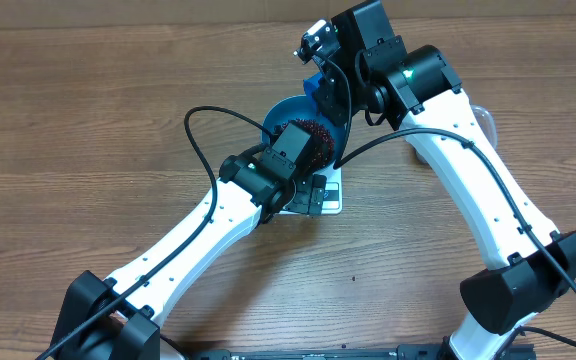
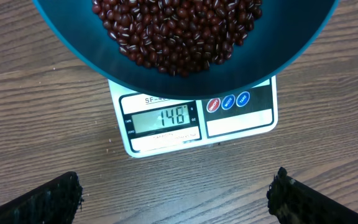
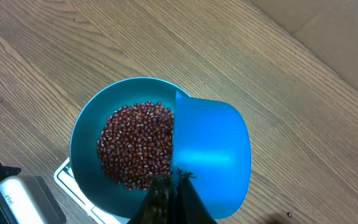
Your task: Scoop item into bowl and weigh 150g on scale
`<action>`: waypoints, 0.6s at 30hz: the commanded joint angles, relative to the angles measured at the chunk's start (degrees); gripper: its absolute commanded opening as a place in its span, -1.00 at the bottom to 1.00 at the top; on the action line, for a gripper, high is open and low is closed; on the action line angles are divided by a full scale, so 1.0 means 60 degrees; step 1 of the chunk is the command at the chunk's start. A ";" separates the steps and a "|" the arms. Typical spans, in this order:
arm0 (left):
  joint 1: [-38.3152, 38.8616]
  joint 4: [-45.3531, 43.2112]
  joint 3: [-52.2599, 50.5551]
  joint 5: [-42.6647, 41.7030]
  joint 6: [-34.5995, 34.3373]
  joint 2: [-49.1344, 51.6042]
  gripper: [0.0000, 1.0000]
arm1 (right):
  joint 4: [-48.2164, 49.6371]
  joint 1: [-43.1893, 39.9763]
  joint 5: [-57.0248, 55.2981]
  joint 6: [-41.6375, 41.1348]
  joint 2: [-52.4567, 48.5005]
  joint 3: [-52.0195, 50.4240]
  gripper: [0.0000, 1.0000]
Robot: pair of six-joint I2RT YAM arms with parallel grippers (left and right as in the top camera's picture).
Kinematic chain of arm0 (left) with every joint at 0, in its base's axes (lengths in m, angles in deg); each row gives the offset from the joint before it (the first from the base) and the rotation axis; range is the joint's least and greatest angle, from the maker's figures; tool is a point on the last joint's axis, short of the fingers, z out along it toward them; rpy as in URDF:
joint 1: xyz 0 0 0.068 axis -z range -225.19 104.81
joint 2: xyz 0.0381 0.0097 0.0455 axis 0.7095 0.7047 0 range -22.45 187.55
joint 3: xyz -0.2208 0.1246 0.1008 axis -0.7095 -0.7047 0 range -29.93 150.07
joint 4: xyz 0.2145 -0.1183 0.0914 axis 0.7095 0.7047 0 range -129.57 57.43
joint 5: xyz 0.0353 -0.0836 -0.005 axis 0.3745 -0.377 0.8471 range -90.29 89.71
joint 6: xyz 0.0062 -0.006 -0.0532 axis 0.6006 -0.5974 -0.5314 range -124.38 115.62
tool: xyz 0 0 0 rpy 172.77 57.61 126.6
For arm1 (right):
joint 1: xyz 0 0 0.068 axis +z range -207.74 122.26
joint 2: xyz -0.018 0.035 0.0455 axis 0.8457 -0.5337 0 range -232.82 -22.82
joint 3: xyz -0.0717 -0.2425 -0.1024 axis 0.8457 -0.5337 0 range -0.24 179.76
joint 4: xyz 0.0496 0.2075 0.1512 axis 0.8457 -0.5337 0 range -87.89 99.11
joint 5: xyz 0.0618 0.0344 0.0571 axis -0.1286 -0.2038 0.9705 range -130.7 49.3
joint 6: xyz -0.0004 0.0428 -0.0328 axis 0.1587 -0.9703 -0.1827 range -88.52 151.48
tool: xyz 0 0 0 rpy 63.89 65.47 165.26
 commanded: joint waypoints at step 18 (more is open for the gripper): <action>0.0011 0.0011 0.0106 -0.0080 0.0186 0.0084 0.99 | -0.0087 -0.0186 0.0412 0.0036 0.0240 0.0259 -0.93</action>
